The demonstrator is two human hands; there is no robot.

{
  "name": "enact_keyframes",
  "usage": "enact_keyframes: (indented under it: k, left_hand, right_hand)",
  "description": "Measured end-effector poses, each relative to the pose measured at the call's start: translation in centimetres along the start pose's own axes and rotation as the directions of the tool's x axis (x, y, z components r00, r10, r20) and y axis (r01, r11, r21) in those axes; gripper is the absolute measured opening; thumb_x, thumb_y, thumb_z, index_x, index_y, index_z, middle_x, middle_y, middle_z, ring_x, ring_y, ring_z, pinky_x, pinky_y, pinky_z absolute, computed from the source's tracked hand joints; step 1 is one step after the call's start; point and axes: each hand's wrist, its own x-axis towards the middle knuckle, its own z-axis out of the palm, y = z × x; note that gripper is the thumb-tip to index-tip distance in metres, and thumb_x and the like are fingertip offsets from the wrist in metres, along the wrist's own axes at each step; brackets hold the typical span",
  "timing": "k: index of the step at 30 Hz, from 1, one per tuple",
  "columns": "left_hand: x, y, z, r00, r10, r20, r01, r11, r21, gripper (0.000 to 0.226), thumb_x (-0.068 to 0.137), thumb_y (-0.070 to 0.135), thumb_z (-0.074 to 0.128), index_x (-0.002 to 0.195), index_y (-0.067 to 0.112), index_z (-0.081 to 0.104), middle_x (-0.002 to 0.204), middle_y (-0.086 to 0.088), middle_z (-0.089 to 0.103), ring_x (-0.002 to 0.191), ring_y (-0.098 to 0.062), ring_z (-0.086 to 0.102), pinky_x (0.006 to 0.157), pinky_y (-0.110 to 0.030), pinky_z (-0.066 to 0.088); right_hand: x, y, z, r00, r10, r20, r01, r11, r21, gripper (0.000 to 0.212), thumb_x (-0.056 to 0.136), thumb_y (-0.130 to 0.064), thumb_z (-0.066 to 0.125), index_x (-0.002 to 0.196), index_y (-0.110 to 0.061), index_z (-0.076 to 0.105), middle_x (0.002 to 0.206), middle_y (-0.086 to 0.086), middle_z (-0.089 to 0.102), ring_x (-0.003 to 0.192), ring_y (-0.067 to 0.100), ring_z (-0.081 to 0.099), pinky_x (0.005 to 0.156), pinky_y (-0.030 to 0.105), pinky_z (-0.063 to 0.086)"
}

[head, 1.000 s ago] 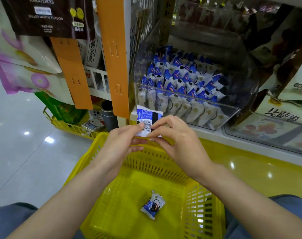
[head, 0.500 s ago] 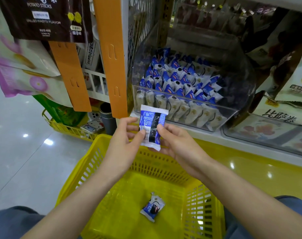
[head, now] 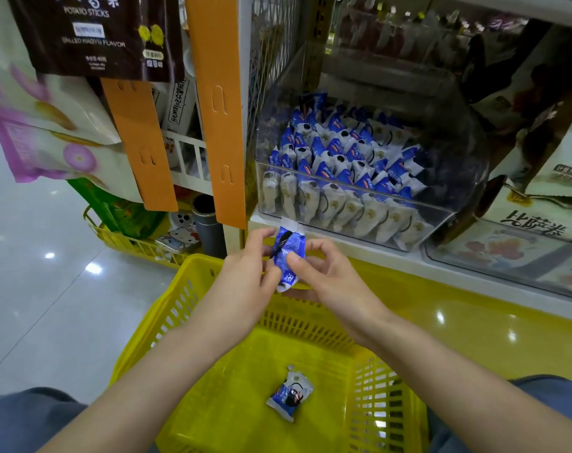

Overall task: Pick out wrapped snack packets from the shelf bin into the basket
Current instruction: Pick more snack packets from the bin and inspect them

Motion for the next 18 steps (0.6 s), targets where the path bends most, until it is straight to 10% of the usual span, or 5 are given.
enact_keyframes:
  k: [12, 18]
  left_hand:
    - [0.51, -0.58, -0.36, 0.997, 0.057, -0.051, -0.047, 0.981, 0.189, 0.022, 0.098, 0.023, 0.038, 0.106, 0.017, 0.057, 0.061, 0.01, 0.05, 0.049, -0.005, 0.048, 0.043, -0.016, 0.031]
    - [0.45, 0.03, 0.26, 0.998, 0.001, 0.061, -0.005, 0.998, 0.059, 0.031, 0.097, 0.023, 0.043, 0.127, 0.023, 0.05, 0.093, 0.006, 0.067, 0.077, -0.004, 0.061, 0.062, -0.014, 0.044]
  right_hand:
    - [0.33, 0.18, 0.09, 0.997, -0.004, 0.081, 0.02, 0.981, -0.196, 0.025, 0.091, -0.014, 0.055, 0.115, -0.019, 0.048, 0.109, 0.012, 0.067, 0.097, 0.022, 0.065, 0.087, 0.04, 0.052]
    - [0.66, 0.44, -0.3, 1.0, -0.022, -0.014, 0.02, 0.988, -0.153, 0.021, 0.093, -0.025, 0.051, 0.113, -0.019, 0.049, 0.098, 0.003, 0.067, 0.086, 0.009, 0.065, 0.077, 0.028, 0.054]
